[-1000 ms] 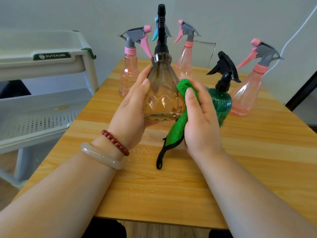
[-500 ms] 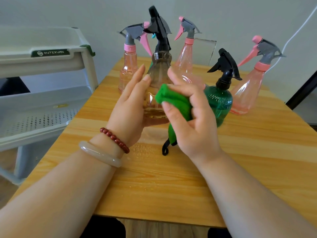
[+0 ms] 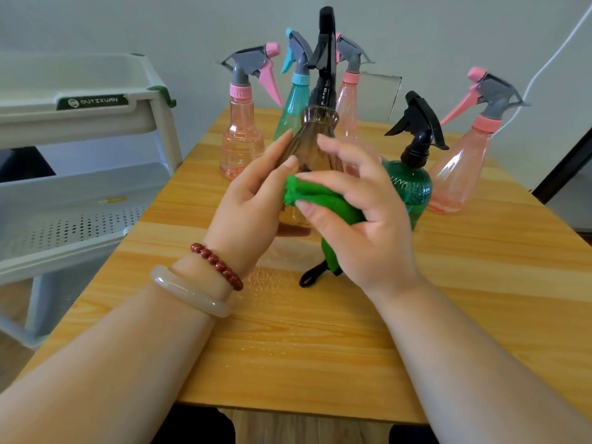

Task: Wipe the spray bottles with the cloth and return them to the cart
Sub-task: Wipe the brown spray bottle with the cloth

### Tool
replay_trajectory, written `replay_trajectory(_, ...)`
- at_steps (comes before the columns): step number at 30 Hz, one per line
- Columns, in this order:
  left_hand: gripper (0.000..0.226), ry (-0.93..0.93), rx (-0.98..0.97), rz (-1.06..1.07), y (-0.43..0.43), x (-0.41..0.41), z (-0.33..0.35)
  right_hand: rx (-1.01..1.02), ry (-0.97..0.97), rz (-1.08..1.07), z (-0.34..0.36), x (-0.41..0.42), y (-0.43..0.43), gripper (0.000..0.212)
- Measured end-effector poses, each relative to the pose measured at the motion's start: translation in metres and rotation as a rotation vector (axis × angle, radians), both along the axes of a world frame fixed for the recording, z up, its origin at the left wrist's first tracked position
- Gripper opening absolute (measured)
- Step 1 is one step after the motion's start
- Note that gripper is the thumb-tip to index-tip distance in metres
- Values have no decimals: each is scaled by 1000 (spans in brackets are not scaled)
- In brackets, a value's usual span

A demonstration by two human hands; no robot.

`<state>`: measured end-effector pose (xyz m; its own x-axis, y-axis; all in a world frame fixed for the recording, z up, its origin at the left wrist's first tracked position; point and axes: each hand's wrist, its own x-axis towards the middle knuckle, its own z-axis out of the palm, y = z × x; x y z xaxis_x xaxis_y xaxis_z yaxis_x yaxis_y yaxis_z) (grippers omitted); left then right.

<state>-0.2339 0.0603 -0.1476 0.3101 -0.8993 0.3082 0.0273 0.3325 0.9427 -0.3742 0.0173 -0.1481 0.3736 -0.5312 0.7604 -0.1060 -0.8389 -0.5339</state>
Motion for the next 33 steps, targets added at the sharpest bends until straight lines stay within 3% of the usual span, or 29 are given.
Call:
replay_trajectory(6,42,-185,-61,25,3,-8,2,291,-201,-154,6,-3,-16,22)
replay_trajectory(11,41,-172,-67,-1,3,-7,1,158,-30,6,7,-7,-6,18)
replay_trajectory(13,40,-180,-62,-8,3,-6,1,129,-56,-76,6,-5,-8,19)
replay_trajectory(16,37,-223,-56,-7,3,-7,-1,217,-177,-218,9,-1,-13,21)
replay_trajectory(20,41,-344,-44,-63,4,-5,0,391,-271,-52,6,-1,-11,18)
replay_trajectory(25,51,-495,46,-159,1,2,0,345,-221,-45,6,-2,-12,22)
replay_trajectory(29,87,-655,109,-164,0,-1,2,265,-129,-69,1,0,-12,22)
replay_trajectory(33,89,-672,179,-151,-3,0,4,235,-135,-93,-2,0,-13,22)
